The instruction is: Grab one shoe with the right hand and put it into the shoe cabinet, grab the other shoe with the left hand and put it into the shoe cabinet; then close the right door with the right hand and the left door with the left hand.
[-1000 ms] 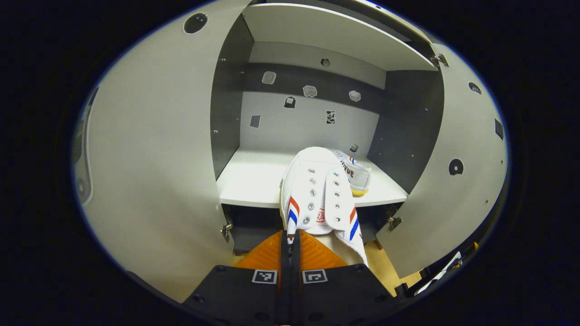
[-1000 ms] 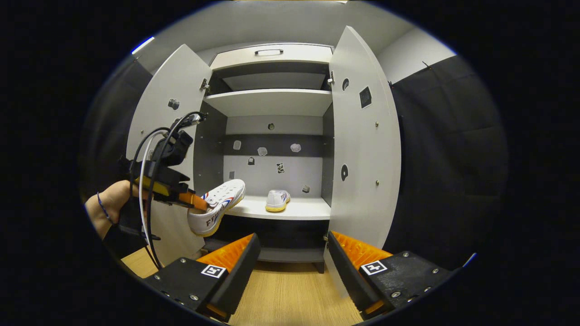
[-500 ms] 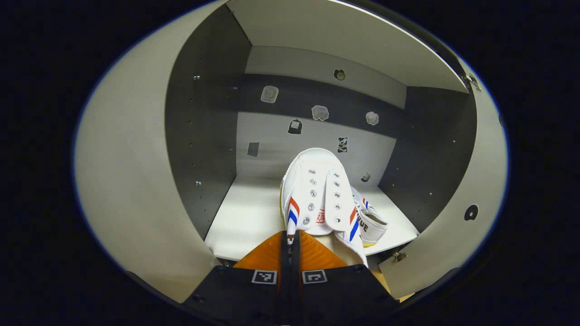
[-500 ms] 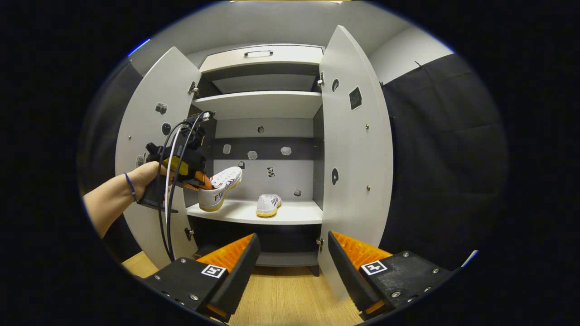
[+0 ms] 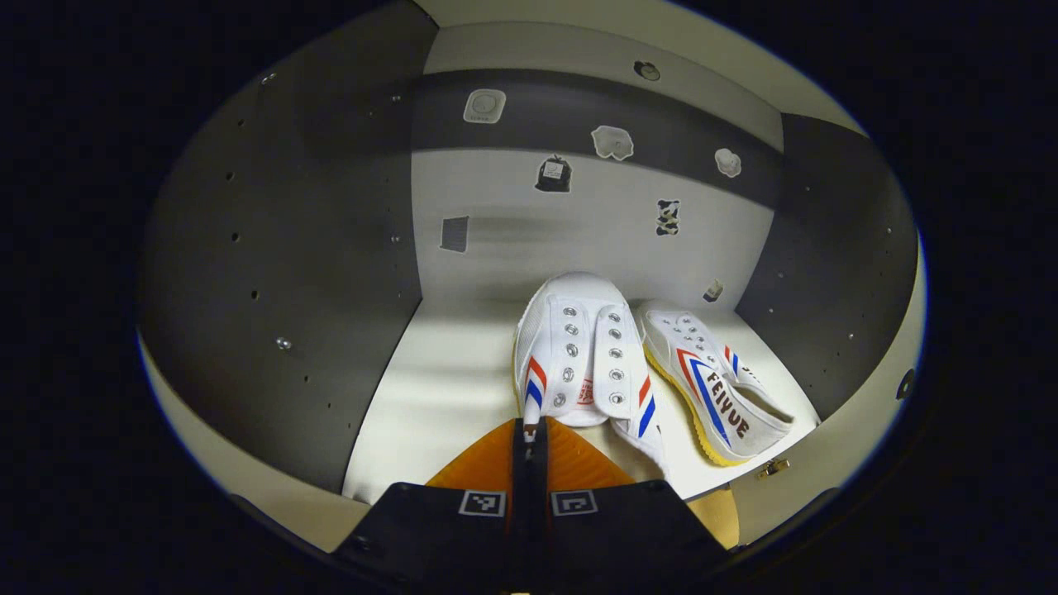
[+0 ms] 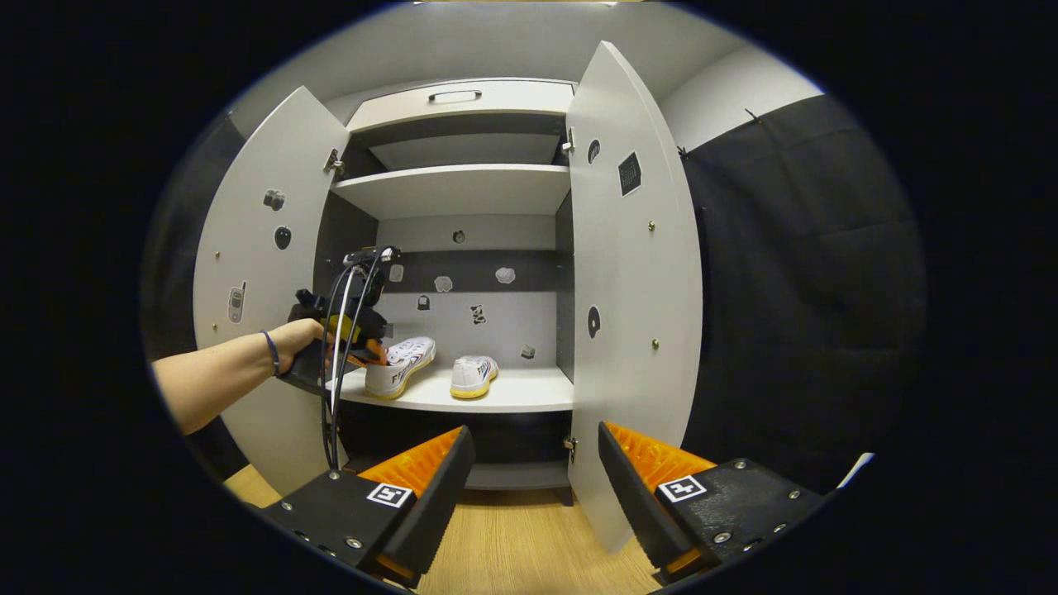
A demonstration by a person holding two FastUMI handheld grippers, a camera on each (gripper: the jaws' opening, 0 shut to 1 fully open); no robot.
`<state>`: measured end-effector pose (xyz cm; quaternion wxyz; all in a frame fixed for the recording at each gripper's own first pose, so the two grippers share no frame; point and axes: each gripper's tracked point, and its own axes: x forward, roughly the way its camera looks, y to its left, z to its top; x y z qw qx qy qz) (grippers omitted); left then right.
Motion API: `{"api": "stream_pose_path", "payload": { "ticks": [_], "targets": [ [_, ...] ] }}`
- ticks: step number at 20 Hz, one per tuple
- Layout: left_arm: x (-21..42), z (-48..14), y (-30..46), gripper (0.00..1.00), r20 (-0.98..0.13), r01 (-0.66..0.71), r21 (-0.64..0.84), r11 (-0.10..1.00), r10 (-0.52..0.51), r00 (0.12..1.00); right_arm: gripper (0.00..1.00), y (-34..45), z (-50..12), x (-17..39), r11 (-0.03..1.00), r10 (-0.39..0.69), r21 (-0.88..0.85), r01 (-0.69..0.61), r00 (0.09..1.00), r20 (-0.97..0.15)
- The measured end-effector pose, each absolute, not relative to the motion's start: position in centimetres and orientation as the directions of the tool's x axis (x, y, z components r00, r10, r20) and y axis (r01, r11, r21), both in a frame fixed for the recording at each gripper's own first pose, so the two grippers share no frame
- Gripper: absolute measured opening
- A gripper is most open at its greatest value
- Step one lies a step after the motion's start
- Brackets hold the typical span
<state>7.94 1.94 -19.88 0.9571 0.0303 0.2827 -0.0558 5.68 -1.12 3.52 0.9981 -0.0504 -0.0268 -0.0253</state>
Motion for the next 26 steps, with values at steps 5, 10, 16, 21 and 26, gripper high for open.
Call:
{"api": "stream_pose_path", "payload": {
  "ticks": [5, 10, 16, 21, 26],
  "targets": [
    [7.6, -20.1, 2.5, 0.07, -0.559, 0.132, 0.067, 0.989, -0.072, 0.826, 0.93, -0.5, 3.4, 6.3, 0.996, -0.039, -0.079, 0.043, 0.998, 0.05],
    [8.2, -19.0, 2.5, 0.24, -0.504, 0.123, 0.077, 0.989, -0.068, 0.861, 0.93, -0.2, 3.3, 6.1, 0.997, -0.021, -0.074, 0.024, 0.999, 0.042],
    [7.2, -16.1, 1.1, 0.43, -0.401, 0.176, 0.087, 0.981, -0.127, 0.907, 0.93, -1.7, 3.9, 4.8, 0.997, -0.031, -0.066, 0.034, 0.998, 0.052],
    [6.0, -13.2, 0.1, 0.5, -0.276, 0.217, 0.131, 0.967, -0.174, 0.945, 0.92, -4.4, 4.8, 3.0, 0.996, -0.06, -0.064, 0.064, 0.996, 0.066],
    [3.6, -11.1, -0.3, 0.7, -0.181, 0.222, 0.143, 0.965, -0.195, 0.964, 0.92, -8.5, 4.9, 1.9, 0.992, -0.11, -0.057, 0.113, 0.992, 0.055]
  ]
}}
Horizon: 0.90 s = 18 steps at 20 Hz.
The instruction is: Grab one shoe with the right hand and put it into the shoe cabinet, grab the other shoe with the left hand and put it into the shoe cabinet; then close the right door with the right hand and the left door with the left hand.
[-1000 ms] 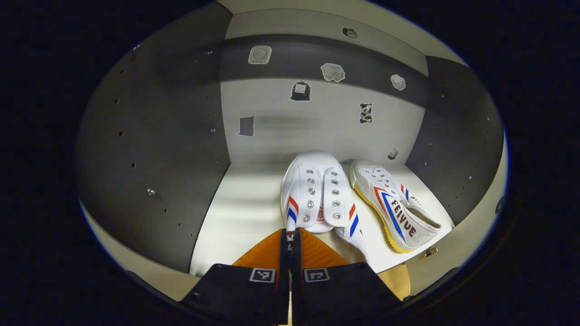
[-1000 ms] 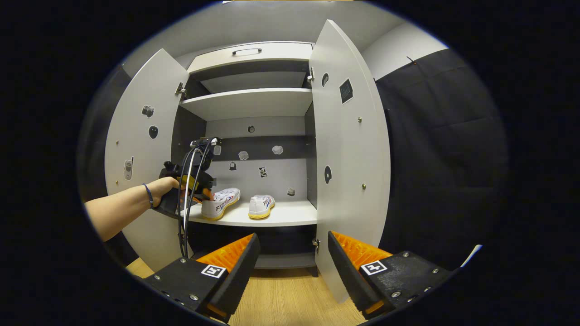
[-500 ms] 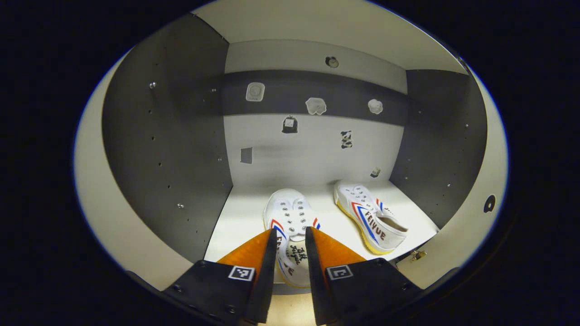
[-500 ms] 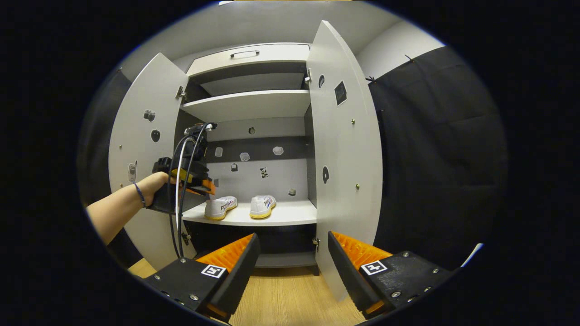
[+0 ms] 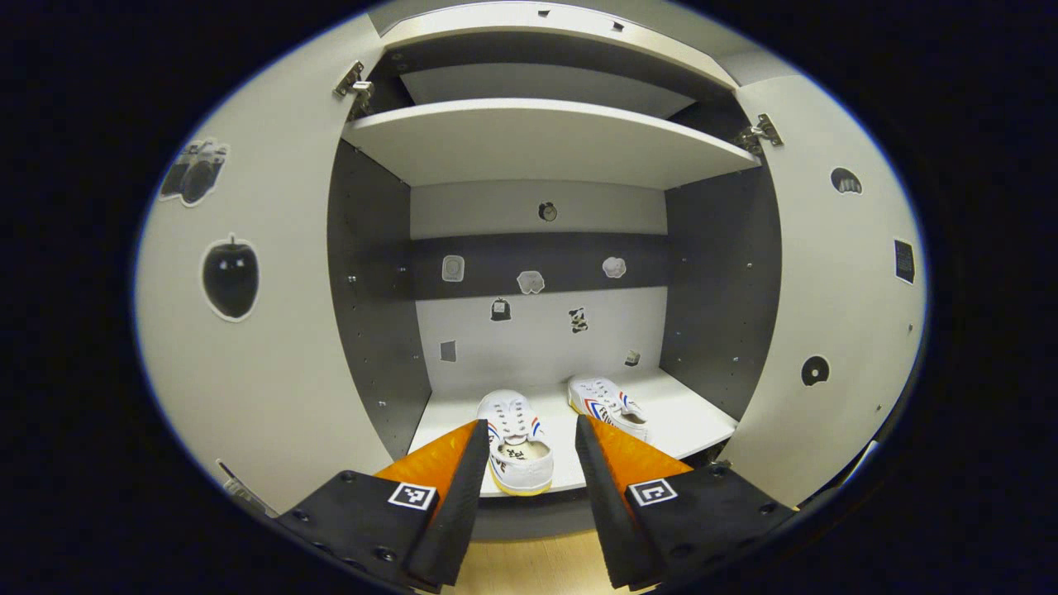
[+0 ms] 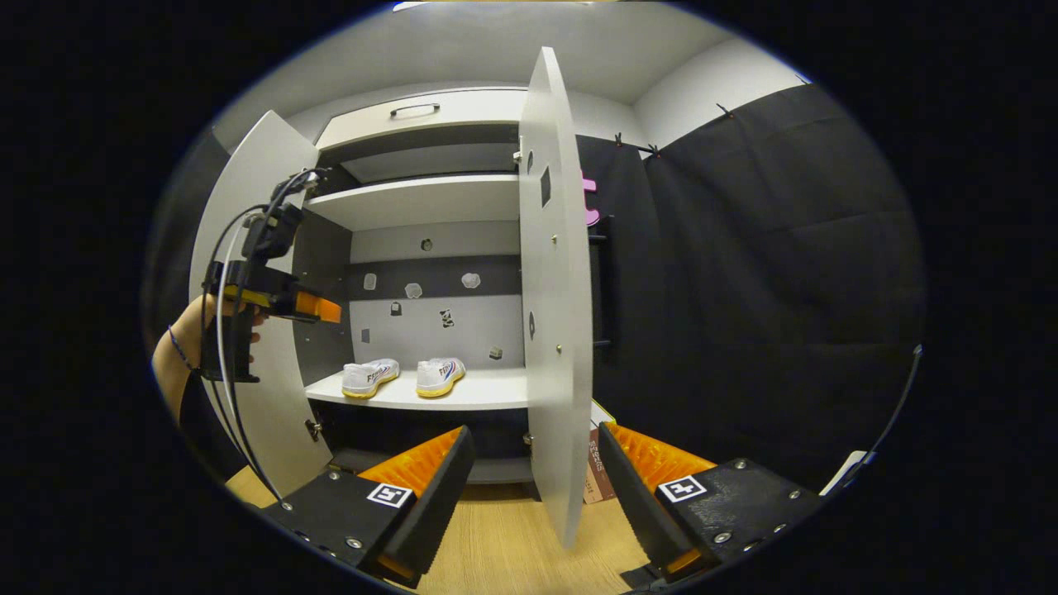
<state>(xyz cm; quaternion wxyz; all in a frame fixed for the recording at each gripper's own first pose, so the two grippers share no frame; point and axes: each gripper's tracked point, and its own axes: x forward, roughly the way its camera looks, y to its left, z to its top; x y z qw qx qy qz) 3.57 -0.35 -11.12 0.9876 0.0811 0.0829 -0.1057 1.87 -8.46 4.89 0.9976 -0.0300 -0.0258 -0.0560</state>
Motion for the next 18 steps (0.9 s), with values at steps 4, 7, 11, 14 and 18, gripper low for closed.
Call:
{"api": "stream_pose_path", "payload": {
  "ticks": [4, 7, 11, 14, 18],
  "targets": [
    [1.6, -9.5, -0.7, 0.8, -0.117, 0.23, 0.126, 0.965, -0.216, 0.969, 0.93, -12.0, 4.9, 1.3, 0.985, -0.157, -0.063, 0.16, 0.986, 0.056],
    [-0.2, -8.9, -1.0, 0.88, -0.086, 0.249, 0.099, 0.963, -0.241, 0.967, 0.92, -15.0, 4.6, 1.7, 0.981, -0.182, -0.057, 0.184, 0.983, 0.038],
    [-2.1, -8.6, 0.0, 0.98, -0.056, 0.216, 0.099, 0.971, -0.211, 0.976, 0.92, -18.1, 3.9, 3.2, 0.978, -0.202, -0.045, 0.202, 0.979, 0.01],
    [-3.8, -9.2, 0.4, 0.97, -0.066, 0.214, 0.093, 0.972, -0.209, 0.976, 0.92, -19.1, 3.3, 5.7, 0.981, -0.189, -0.042, 0.188, 0.982, -0.003],
    [-5.0, -9.0, 1.4, 0.97, -0.036, 0.19, 0.096, 0.977, -0.187, 0.982, 0.93, -20.4, 2.4, 8.7, 0.985, -0.17, -0.044, 0.169, 0.985, -0.008]
  ]
}}
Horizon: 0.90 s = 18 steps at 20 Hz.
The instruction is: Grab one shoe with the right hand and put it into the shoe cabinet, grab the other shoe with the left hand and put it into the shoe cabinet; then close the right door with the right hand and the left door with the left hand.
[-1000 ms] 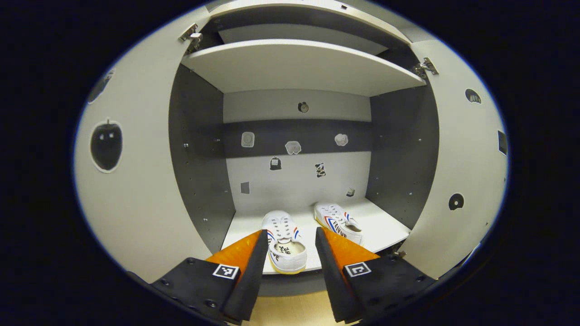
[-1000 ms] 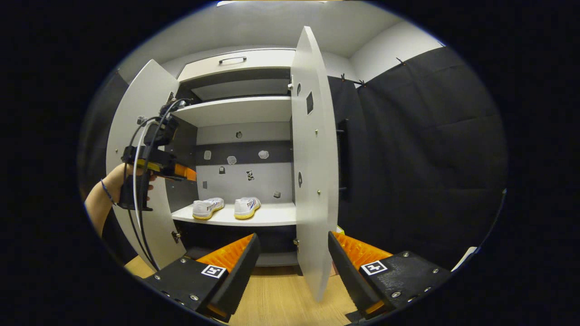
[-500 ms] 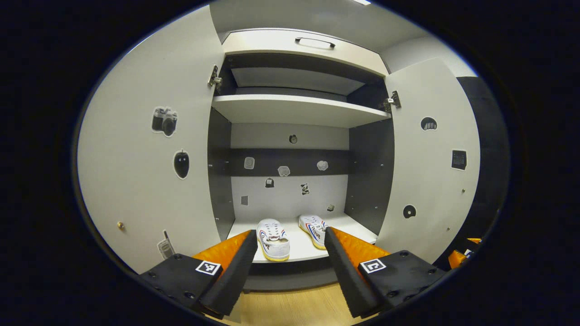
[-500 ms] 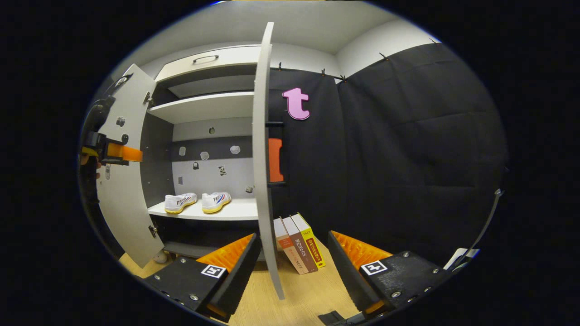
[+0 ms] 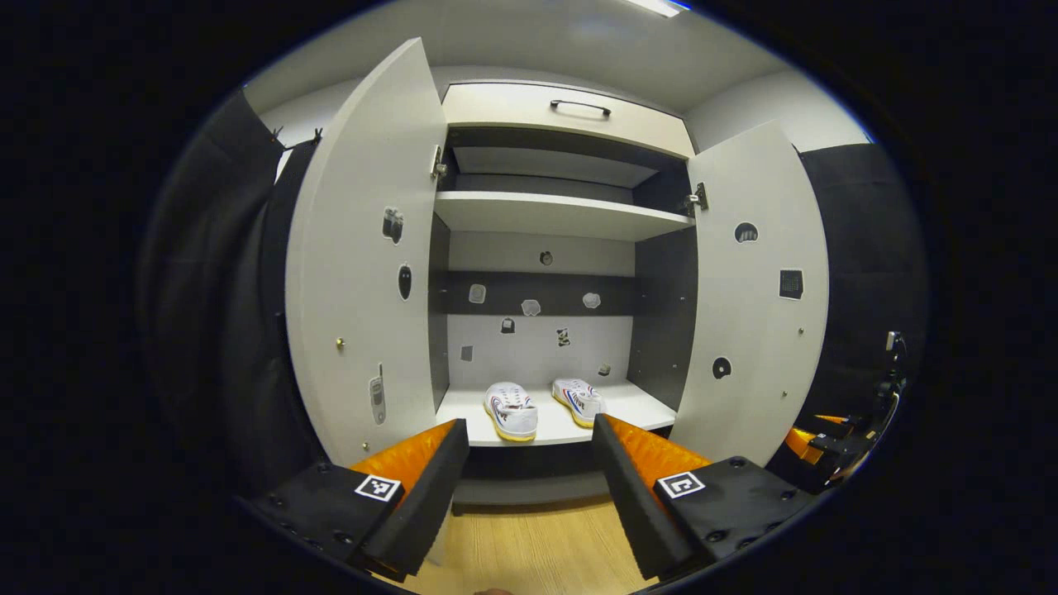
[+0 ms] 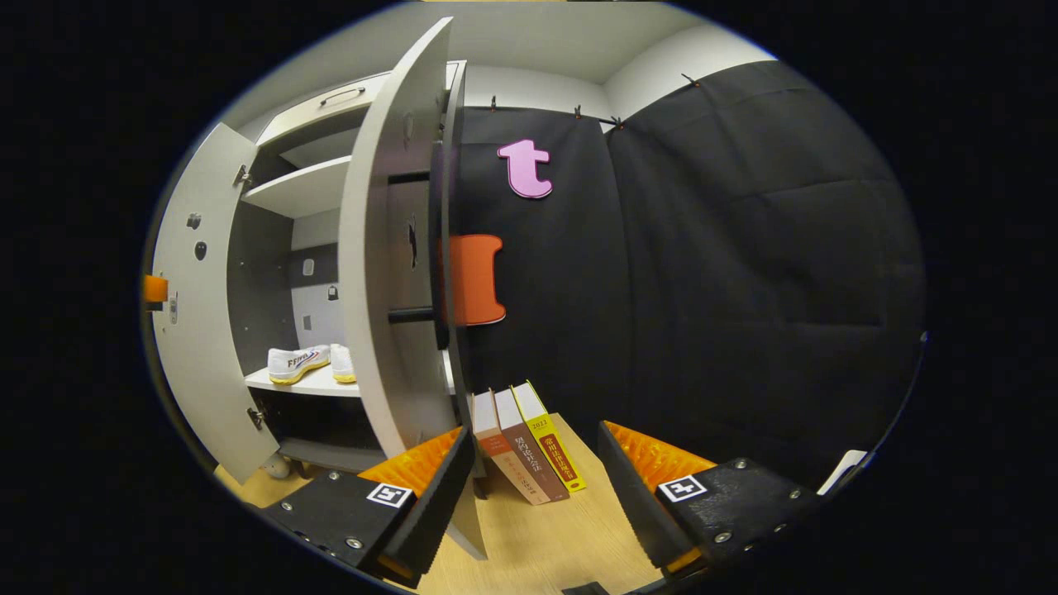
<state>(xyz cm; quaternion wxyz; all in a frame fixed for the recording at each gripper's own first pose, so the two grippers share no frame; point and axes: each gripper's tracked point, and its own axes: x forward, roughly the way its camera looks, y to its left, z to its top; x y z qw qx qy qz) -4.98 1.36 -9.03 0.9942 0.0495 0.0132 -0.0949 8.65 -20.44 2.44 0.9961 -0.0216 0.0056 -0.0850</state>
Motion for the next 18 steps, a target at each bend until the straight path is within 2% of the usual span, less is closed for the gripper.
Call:
{"api": "stream_pose_path", "payload": {
  "ticks": [3, 7, 13, 18],
  "targets": [
    [-5.3, -8.9, 1.9, 0.97, -0.015, 0.173, 0.104, 0.979, -0.173, 0.985, 0.92, -19.8, 2.2, 10.7, 0.991, -0.127, -0.047, 0.126, 0.992, -0.008],
    [-6.5, -9.3, 3.1, 0.97, -0.008, 0.156, 0.102, 0.983, -0.156, 0.988, 0.92, -19.9, 2.7, 11.9, 0.992, -0.123, -0.018, 0.123, 0.992, 0.008],
    [-7.7, -9.9, 5.4, 0.97, -0.013, 0.103, 0.08, 0.991, -0.103, 0.995, 0.89, -18.0, 2.8, 11.6, 0.993, -0.104, -0.048, 0.104, 0.994, 0.013],
    [-8.2, -10.1, 6.8, 0.95, -0.013, 0.067, 0.069, 0.995, -0.066, 0.998, 0.89, -14.3, 2.4, 11.4, 0.999, -0.044, -0.031, 0.044, 0.999, 0.004]
  ]
}}
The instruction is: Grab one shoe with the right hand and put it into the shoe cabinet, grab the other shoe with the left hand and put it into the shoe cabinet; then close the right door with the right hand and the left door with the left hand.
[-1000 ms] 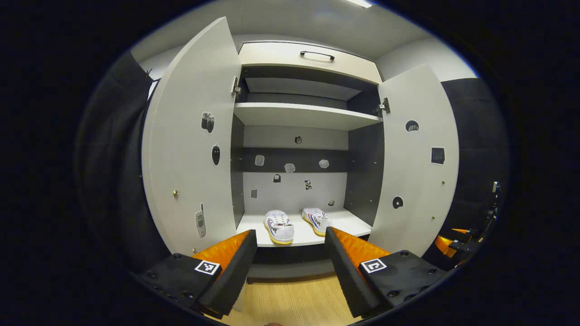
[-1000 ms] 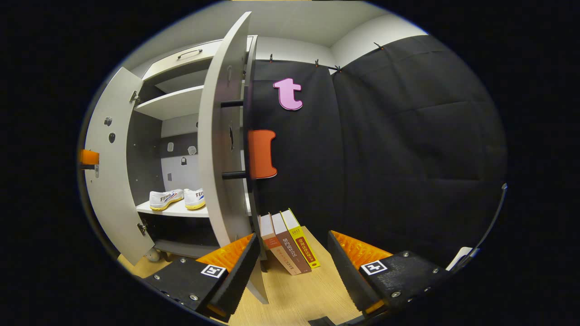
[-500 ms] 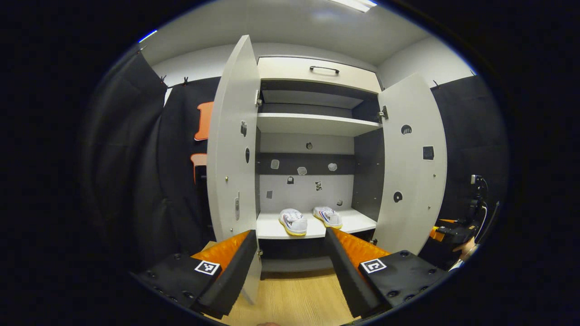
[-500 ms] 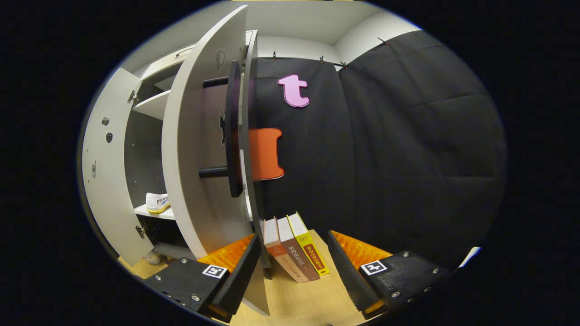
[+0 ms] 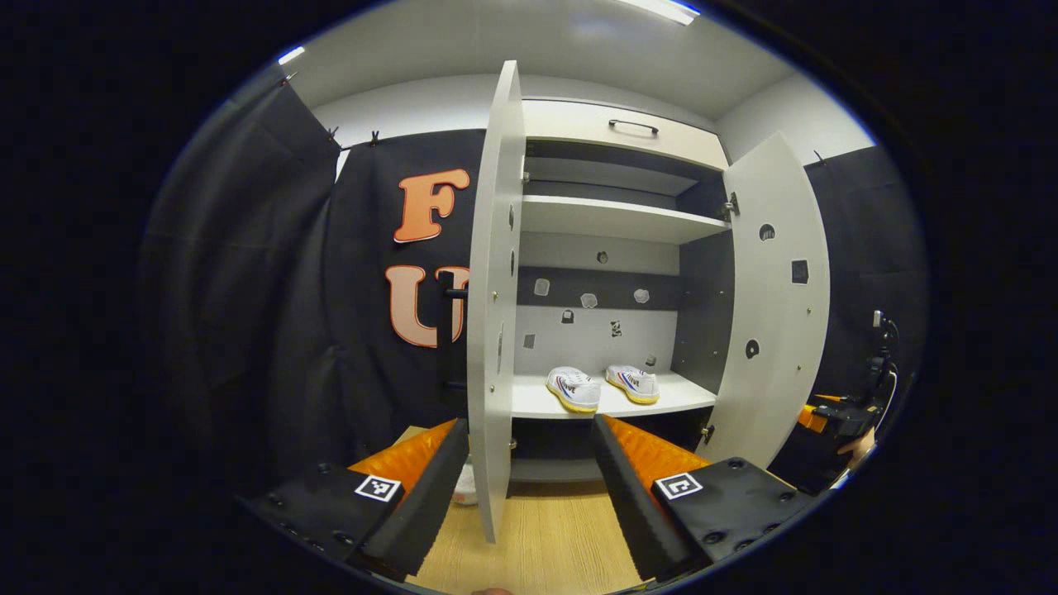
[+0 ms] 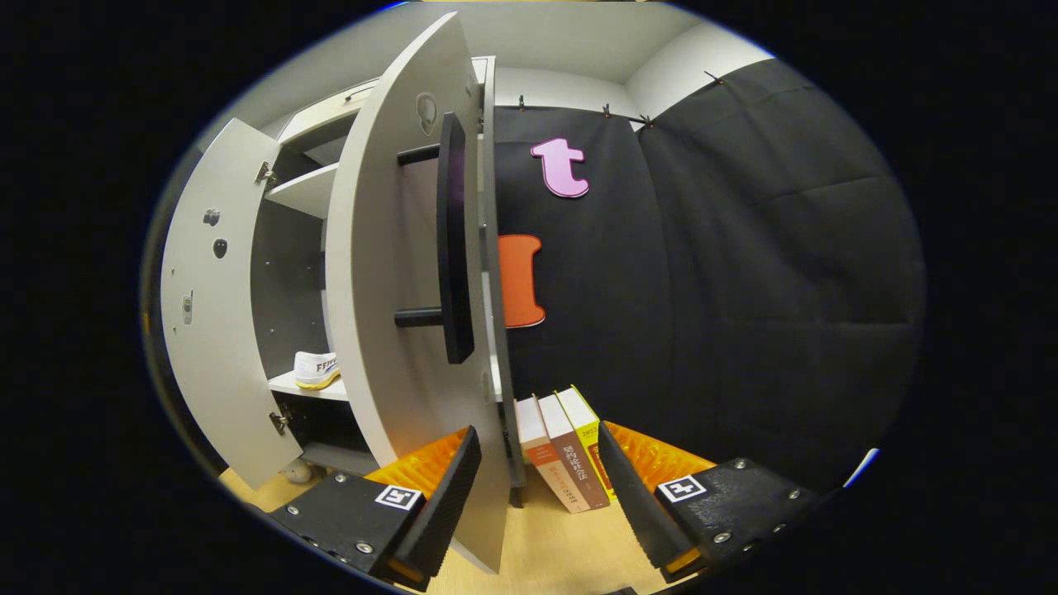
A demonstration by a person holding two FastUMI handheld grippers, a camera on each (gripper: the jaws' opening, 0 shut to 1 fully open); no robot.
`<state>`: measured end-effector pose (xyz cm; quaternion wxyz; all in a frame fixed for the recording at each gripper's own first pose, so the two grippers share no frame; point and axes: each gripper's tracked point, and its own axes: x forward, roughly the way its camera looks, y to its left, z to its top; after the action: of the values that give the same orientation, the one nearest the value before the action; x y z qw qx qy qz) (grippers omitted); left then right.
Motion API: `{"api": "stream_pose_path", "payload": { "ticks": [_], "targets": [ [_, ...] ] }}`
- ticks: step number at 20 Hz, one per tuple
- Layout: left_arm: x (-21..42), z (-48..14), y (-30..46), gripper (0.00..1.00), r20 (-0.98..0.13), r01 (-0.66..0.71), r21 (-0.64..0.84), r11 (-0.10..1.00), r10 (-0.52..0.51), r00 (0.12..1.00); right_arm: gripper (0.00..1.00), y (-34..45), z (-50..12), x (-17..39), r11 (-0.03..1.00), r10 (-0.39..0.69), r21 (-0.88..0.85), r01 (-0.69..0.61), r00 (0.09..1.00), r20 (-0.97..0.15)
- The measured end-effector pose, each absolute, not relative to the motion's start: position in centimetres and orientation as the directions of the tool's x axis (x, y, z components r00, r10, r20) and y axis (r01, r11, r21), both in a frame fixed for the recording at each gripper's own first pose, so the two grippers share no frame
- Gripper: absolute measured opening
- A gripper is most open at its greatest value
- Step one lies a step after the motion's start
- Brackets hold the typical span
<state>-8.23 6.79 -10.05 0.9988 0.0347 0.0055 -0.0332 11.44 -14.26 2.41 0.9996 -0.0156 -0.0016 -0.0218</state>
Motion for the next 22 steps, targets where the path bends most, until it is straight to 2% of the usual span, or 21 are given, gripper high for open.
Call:
{"api": "stream_pose_path", "payload": {
  "ticks": [2, 6, 7, 11, 12, 13, 14, 15, 16, 17, 22],
  "targets": [
    [-8.3, -10.0, 6.9, 0.97, -0.01, 0.067, 0.054, 0.996, -0.066, 0.998, 0.88, -12.1, 2.2, 11.7, 0.999, -0.002, -0.032, 0.002, 1.0, -0.003],
    [-8.2, -9.9, 7.9, 0.95, -0.004, 0.048, 0.048, 0.998, -0.048, 0.999, 0.89, -8.1, 1.9, 12.9, 0.996, 0.071, -0.049, -0.071, 0.997, -0.009],
    [-8.3, -9.9, 8.2, 0.97, -0.005, 0.042, 0.045, 0.998, -0.041, 0.999, 0.89, -7.3, 1.9, 13.3, 0.995, 0.08, -0.052, -0.08, 0.997, -0.008],
    [-8.3, -10.0, 9.5, 0.95, -0.005, 0.005, 0.048, 0.999, -0.005, 1.0, 0.89, -4.5, 2.1, 15.5, 0.994, 0.105, -0.044, -0.105, 0.994, -0.001],
    [-8.5, -9.9, 9.9, 0.95, -0.006, -0.002, 0.049, 0.999, 0.003, 1.0, 0.8, -3.7, 2.1, 16.0, 0.992, 0.116, -0.042, -0.116, 0.993, -0.001],
    [-8.5, -9.9, 10.3, 0.95, -0.004, -0.01, 0.049, 0.999, 0.01, 1.0, 0.8, -3.1, 2.0, 16.6, 0.991, 0.124, -0.042, -0.124, 0.992, 0.003],
    [-8.6, -9.8, 10.6, 0.95, -0.002, -0.015, 0.051, 0.999, 0.015, 1.0, 0.98, -2.6, 2.1, 17.1, 0.99, 0.133, -0.041, -0.133, 0.991, 0.008],
    [-8.7, -9.7, 10.9, 0.95, 0.002, -0.021, 0.052, 0.998, 0.021, 1.0, 0.91, -1.8, 2.2, 17.8, 0.99, 0.136, -0.043, -0.135, 0.991, 0.011],
    [-8.9, -9.6, 11.3, 0.95, 0.005, -0.027, 0.054, 0.998, 0.026, 1.0, 0.98, -1.2, 2.3, 18.6, 0.99, 0.13, -0.048, -0.13, 0.991, 0.011],
    [-8.9, -9.6, 11.5, 0.95, 0.006, -0.032, 0.055, 0.998, 0.031, 0.999, 0.91, -0.5, 2.2, 19.5, 0.991, 0.129, -0.047, -0.128, 0.992, 0.008],
    [-8.2, -9.8, 13.6, 0.95, 0.001, -0.052, 0.047, 0.998, 0.052, 0.999, 0.91, 0.3, 2.7, 20.4, 0.991, 0.122, -0.05, -0.121, 0.993, 0.007]
  ]
}}
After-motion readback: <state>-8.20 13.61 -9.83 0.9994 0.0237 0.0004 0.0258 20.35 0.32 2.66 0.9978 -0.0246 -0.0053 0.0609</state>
